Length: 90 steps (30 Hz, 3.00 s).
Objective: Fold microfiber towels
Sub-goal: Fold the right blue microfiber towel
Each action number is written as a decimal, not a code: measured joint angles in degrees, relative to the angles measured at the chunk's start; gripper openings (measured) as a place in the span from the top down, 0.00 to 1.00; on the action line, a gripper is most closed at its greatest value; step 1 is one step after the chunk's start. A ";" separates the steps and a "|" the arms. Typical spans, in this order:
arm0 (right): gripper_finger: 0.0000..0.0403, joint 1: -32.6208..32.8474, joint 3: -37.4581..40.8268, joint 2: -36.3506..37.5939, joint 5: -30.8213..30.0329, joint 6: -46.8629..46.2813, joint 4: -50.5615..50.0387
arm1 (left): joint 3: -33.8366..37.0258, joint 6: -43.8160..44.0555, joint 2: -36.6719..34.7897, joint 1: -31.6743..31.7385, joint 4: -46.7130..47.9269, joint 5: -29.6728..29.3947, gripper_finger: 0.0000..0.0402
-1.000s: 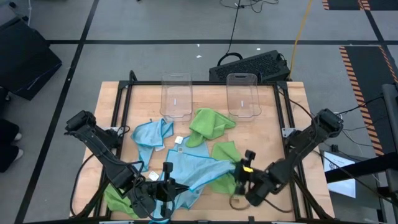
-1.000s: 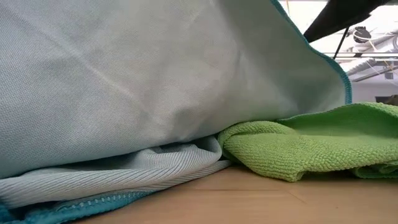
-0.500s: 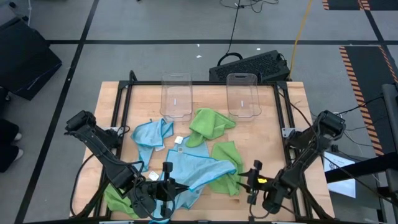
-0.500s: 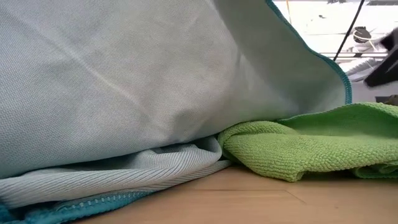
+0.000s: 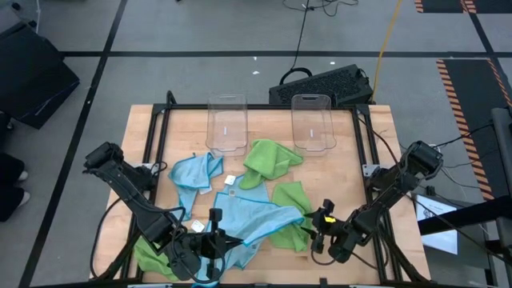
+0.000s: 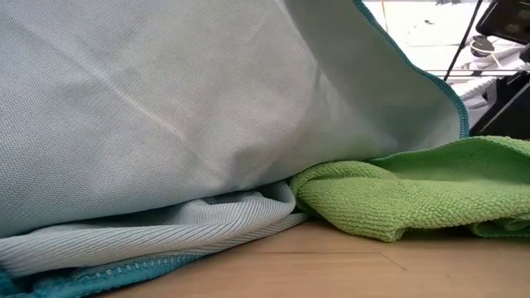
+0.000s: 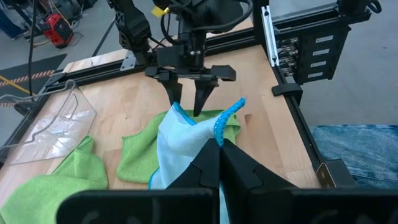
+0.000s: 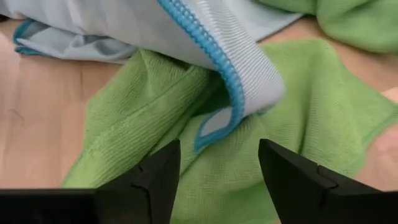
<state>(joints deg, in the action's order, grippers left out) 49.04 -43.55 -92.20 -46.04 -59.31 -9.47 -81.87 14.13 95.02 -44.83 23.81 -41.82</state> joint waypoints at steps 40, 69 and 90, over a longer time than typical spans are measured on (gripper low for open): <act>1.00 -6.86 1.88 21.06 19.30 29.96 0.76 | -0.02 3.61 0.00 -6.51 0.38 0.84 0.99; 1.00 -19.00 -2.00 53.52 29.53 48.30 -11.66 | -0.04 -6.94 -9.70 1.92 2.29 -23.95 0.99; 1.00 -40.87 -5.12 50.32 23.55 81.26 -8.37 | 0.00 -16.32 -16.76 21.37 13.94 -18.16 0.99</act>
<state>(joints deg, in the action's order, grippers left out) 8.17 -48.67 -41.89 -22.48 21.95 -17.83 -81.87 -2.19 78.27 -23.46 37.75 -59.99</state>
